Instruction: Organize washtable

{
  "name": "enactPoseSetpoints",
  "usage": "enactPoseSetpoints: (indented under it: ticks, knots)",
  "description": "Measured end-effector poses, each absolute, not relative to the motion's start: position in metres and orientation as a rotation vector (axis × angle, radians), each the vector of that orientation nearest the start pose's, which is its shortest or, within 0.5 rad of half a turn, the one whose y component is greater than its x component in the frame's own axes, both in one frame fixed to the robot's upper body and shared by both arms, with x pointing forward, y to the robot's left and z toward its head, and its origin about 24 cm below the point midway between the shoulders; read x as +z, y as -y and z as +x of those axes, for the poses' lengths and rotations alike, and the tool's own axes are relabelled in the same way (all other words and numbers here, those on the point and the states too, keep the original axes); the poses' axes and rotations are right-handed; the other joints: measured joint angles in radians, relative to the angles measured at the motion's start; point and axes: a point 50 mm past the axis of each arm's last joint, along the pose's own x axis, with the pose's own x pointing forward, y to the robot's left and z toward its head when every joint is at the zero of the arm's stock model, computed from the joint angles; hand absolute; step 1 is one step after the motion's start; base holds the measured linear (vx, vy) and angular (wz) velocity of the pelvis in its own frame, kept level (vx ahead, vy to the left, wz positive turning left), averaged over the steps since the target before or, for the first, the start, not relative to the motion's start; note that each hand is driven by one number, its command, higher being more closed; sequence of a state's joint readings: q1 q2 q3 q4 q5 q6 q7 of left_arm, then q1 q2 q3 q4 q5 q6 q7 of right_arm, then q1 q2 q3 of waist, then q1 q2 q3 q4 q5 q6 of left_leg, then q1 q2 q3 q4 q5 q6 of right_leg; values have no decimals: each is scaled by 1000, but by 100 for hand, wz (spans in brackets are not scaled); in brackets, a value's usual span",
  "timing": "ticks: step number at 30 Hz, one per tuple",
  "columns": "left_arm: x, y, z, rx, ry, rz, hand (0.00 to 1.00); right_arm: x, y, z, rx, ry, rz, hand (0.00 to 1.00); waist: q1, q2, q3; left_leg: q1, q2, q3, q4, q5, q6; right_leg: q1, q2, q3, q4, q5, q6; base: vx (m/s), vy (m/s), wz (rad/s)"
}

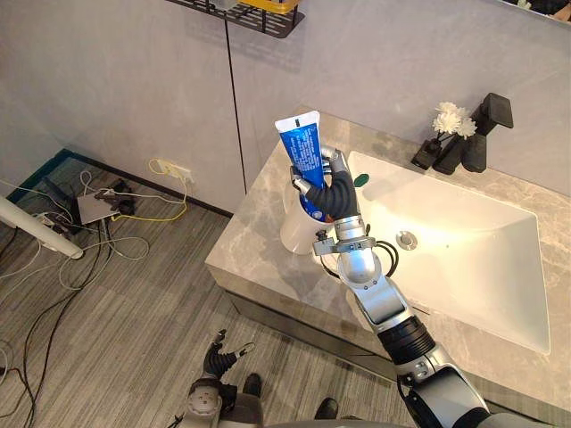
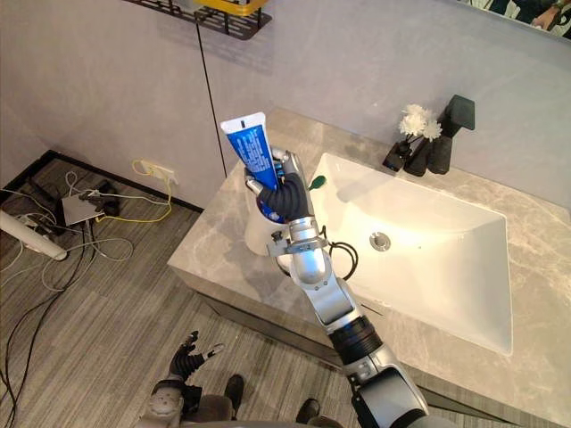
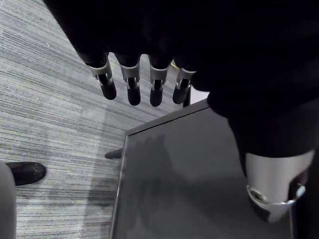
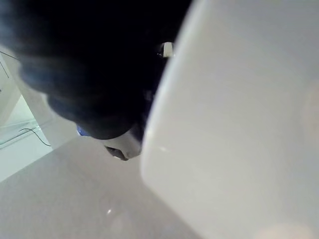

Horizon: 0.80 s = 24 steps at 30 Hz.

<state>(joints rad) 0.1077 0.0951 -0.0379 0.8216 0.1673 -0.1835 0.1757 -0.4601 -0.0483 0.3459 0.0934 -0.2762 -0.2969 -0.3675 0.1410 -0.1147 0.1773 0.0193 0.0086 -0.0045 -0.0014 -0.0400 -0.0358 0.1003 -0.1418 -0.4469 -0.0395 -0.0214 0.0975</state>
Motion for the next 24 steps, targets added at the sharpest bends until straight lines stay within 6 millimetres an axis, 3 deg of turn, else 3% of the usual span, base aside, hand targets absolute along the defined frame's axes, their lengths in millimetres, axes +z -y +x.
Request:
enactPoseSetpoints:
  ticks: [24]
  knots:
    - [-127,-186,144,94,-724,305,0,165,48,291,123,731,-206,0,-12,0,0,8,4,13,0,0,0,3,3,12,-1,1,-2,0,0,0]
